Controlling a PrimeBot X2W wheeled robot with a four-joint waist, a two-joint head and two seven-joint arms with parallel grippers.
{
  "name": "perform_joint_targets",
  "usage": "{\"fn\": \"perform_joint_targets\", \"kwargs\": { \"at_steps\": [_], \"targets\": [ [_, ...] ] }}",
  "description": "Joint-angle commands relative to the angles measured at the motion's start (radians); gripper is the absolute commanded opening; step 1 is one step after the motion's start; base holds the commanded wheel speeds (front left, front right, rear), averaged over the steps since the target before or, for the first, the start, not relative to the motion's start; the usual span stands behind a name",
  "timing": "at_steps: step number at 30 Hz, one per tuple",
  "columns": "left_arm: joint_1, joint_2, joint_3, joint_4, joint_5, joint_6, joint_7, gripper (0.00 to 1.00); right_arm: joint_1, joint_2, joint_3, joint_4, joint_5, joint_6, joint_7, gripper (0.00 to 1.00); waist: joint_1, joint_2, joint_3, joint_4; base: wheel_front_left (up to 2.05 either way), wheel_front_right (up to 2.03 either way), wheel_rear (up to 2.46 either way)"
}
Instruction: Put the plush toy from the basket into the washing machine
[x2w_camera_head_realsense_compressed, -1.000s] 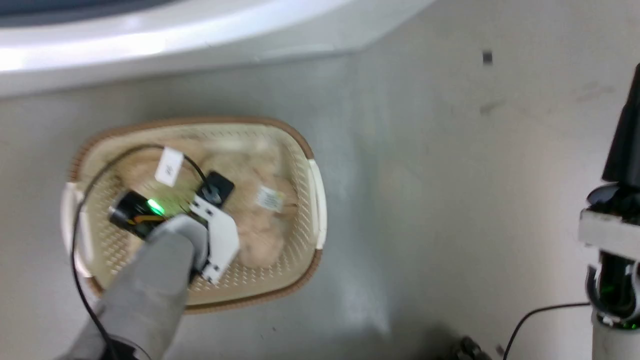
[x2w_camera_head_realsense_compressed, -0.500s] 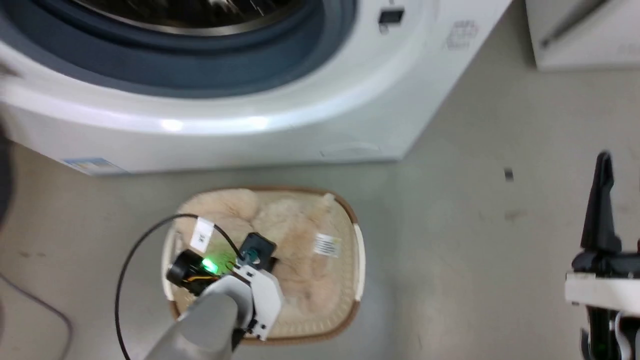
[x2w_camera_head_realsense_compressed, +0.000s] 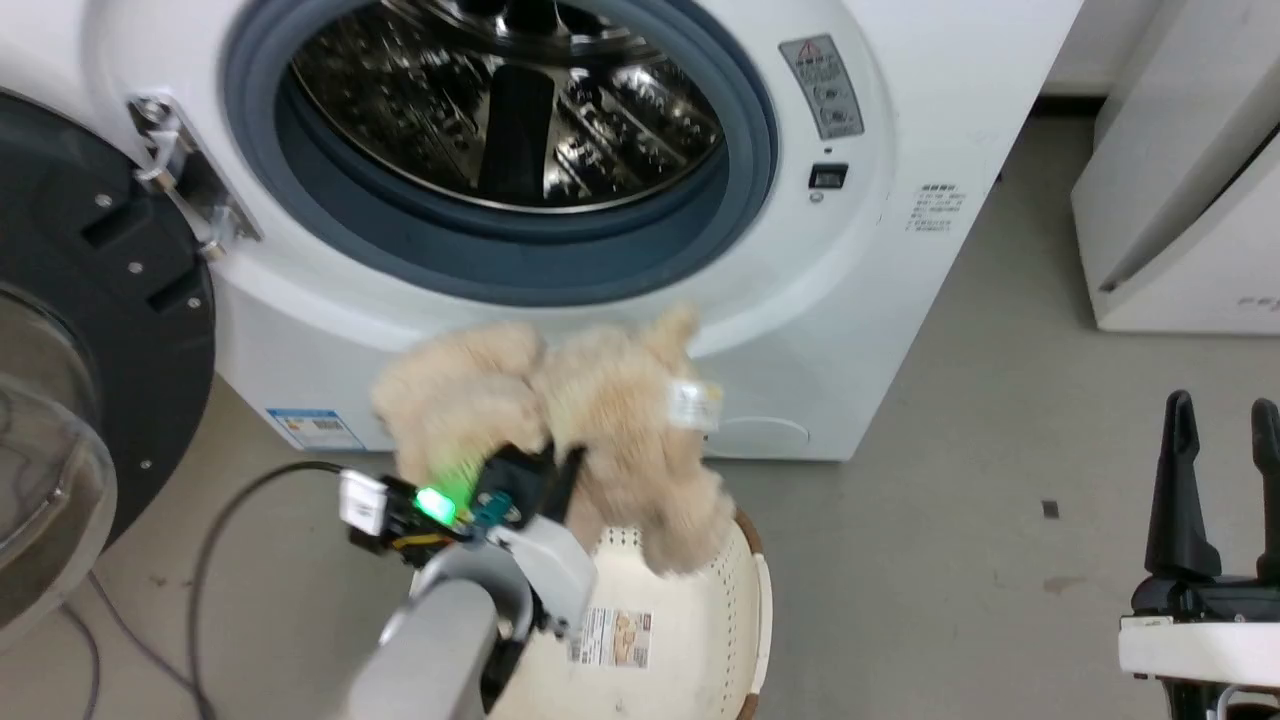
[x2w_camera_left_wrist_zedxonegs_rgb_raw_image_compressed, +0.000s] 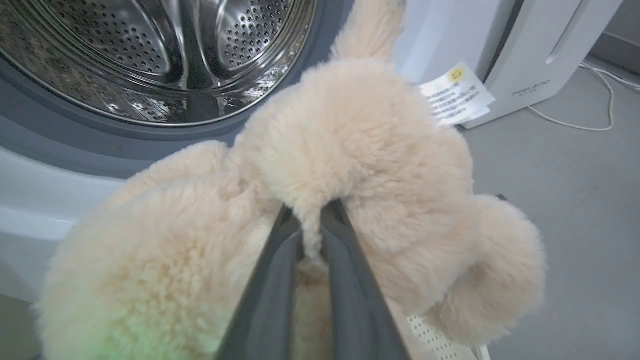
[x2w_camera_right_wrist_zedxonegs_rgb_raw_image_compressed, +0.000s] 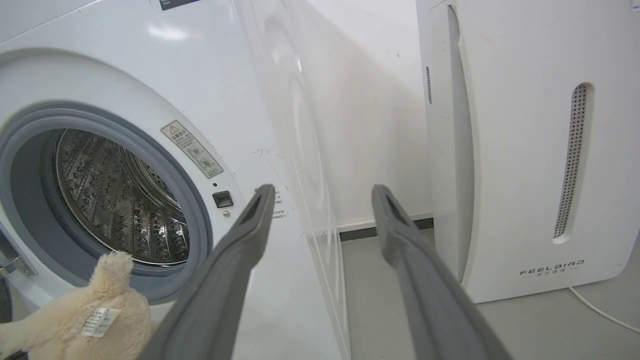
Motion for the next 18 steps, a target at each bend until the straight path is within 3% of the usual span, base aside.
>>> {"fn": "perform_joint_targets", "kwargs": {
  "at_steps": [1,8,18],
  "targets": [
    [0.006,0.009,0.021,-0.045,0.0,0.018,-0.006,0.0,0.017,-0.001,0.002,0.001,-0.003,0.001,-0.004,1.0,0.0002,0.0,-0.015,0.0,0.0,0.0,0.0],
    [-0.01,0.025,0.137,-0.19,-0.009,0.075,-0.007,0.0,0.012,-0.001,0.01,-0.006,0.0,0.001,-0.004,1.0,0.0002,0.0,-0.001,-0.028,0.0,0.0,0.0],
    [-0.211,0.063,0.258,-0.182,0.005,0.071,-0.007,0.0,-0.078,-0.001,0.024,-0.023,0.017,0.001,-0.004,1.0,0.0002,0.0,0.165,-0.135,0.0,0.0,0.0]
  ]
}}
